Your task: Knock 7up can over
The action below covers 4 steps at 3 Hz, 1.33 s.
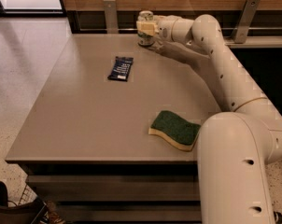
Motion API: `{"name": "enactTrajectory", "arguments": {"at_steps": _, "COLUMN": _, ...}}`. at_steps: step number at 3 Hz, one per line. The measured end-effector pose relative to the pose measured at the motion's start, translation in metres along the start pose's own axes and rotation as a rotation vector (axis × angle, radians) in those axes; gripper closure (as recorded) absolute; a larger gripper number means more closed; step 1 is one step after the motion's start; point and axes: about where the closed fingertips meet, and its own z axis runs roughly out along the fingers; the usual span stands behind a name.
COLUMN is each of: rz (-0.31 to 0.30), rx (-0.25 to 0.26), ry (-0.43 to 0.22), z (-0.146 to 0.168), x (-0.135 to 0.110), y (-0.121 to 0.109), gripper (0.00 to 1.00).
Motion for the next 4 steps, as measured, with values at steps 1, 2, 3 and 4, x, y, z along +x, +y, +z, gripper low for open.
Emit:
{"name": "enactTrajectory", "arguments": {"at_steps": 1, "rz": -0.009, "rx": 0.004, "ry": 0.016, "z": -0.0023, "x": -0.0033, "y": 0.0000, "gripper": 1.00}}
{"name": "enactTrajectory", "arguments": {"at_steps": 2, "rz": -0.009, "rx": 0.004, "ry": 0.017, "z": -0.0027, "x": -0.0076, "y": 0.0001, "gripper": 1.00}}
{"name": "enactTrajectory", "arguments": {"at_steps": 3, "rz": -0.009, "rx": 0.004, "ry": 0.017, "z": -0.0029, "x": -0.0092, "y": 0.0002, "gripper": 1.00}}
{"name": "enactTrajectory", "arguments": {"at_steps": 4, "rz": -0.009, "rx": 0.004, "ry": 0.017, "z": -0.0030, "x": -0.0098, "y": 0.0002, "gripper": 1.00}}
